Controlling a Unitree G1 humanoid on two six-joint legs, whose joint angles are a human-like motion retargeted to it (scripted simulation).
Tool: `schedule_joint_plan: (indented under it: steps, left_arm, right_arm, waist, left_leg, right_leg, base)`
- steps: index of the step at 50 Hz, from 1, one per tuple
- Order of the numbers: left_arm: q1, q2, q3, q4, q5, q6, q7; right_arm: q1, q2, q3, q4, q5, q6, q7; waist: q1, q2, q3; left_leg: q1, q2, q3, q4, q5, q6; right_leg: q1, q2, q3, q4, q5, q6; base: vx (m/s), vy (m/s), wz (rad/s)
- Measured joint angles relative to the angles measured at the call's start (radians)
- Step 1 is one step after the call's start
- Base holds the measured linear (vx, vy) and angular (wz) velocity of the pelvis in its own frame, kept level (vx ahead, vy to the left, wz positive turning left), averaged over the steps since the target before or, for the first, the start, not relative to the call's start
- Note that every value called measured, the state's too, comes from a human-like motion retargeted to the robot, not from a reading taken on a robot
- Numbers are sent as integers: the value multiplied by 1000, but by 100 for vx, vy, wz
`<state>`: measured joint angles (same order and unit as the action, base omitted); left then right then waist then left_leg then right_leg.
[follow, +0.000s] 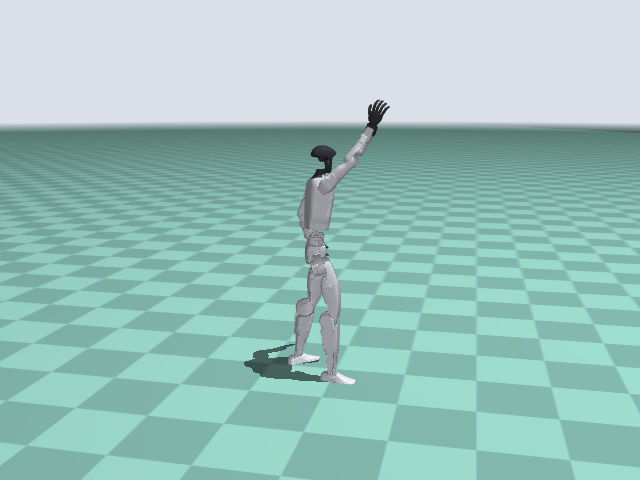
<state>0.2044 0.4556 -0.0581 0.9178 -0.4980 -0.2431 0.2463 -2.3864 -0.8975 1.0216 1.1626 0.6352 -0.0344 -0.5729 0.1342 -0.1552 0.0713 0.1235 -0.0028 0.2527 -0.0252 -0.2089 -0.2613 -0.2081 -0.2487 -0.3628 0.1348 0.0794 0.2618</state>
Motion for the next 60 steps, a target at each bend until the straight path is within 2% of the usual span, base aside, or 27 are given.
schedule_joint_plan:
  steps: [5,11,13,15,22,28,30,37,42,52,60]
  left_arm:
    - [-1,-24,0,-12,-9,-5,3]
    - [-18,-59,-23,-35,-2,-5,-23]
    - [9,-81,-33,-60,-3,-15,-33]
    - [19,-96,-37,-81,-10,-19,-43]
    - [63,-128,-55,-161,-19,-24,-79]
    - [122,-129,-91,-237,-18,-15,-106]
    - [128,-125,-107,-249,-33,-5,-111]
    - [239,-108,-174,-300,-115,-1,-118]
    - [280,-98,-227,-311,-166,13,-129]
    - [262,-105,-283,-336,-308,40,-151]
    - [235,-109,-274,-339,-370,33,-134]
  right_arm:
    - [53,5,-27,9,-2,3,3]
    - [166,18,-83,5,-37,7,-16]
    - [224,29,-100,4,-66,15,-33]
    - [306,34,-136,-6,-104,21,-62]
    - [605,54,-324,43,-215,53,-135]
    - [793,60,-479,111,-231,83,-152]
    - [856,51,-516,126,-227,87,-149]
    - [991,57,-564,154,-206,98,-151]
    - [1005,73,-537,162,-189,97,-142]
    - [869,67,-425,215,-156,109,-82]
    - [720,54,-358,275,-169,138,-17]
  waist:
    - [30,14,39]
    - [80,51,116]
    - [117,61,106]
    - [134,78,126]
    - [145,183,266]
    - [129,289,390]
    - [86,347,445]
    - [83,455,449]
    - [79,502,449]
    - [76,592,449]
    - [89,649,449]
  left_leg:
    - [-45,-1,6,-7,13,0]
    - [-115,-3,19,-28,44,0]
    - [-165,-7,45,-52,65,0]
    - [-200,-9,48,-62,79,-1]
    - [-280,-16,3,-62,112,-1]
    - [-376,-38,-41,-62,165,-1]
    - [-393,-43,-88,-62,189,0]
    - [-613,-44,-122,-62,254,5]
    - [-798,-70,-128,-62,292,42]
    - [-1144,-115,-131,-62,355,86]
    - [-1297,-130,-121,-62,382,96]
  right_leg:
    - [-37,9,-3,-35,42,0]
    - [-94,29,-18,-101,102,0]
    - [-150,44,-3,-141,139,0]
    - [-182,50,-9,-161,160,0]
    - [-225,34,-59,-184,187,0]
    - [-288,3,-102,-195,213,0]
    - [-276,-10,-153,-200,215,0]
    - [-463,-21,-189,-222,260,0]
    - [-649,-46,-179,-222,303,0]
    - [-1006,-92,-161,-214,377,0]
    - [-1181,-108,-149,-189,403,0]
  base:
    - [-6,-7,-4]
    - [-9,-10,-8]
    - [-8,-10,-37]
    - [-8,-10,-6]
    - [-6,-6,42]
    - [-8,-4,58]
    - [-11,-8,107]
    - [-9,-9,55]
    - [-9,2,43]
    - [-8,4,63]
    - [-7,2,55]
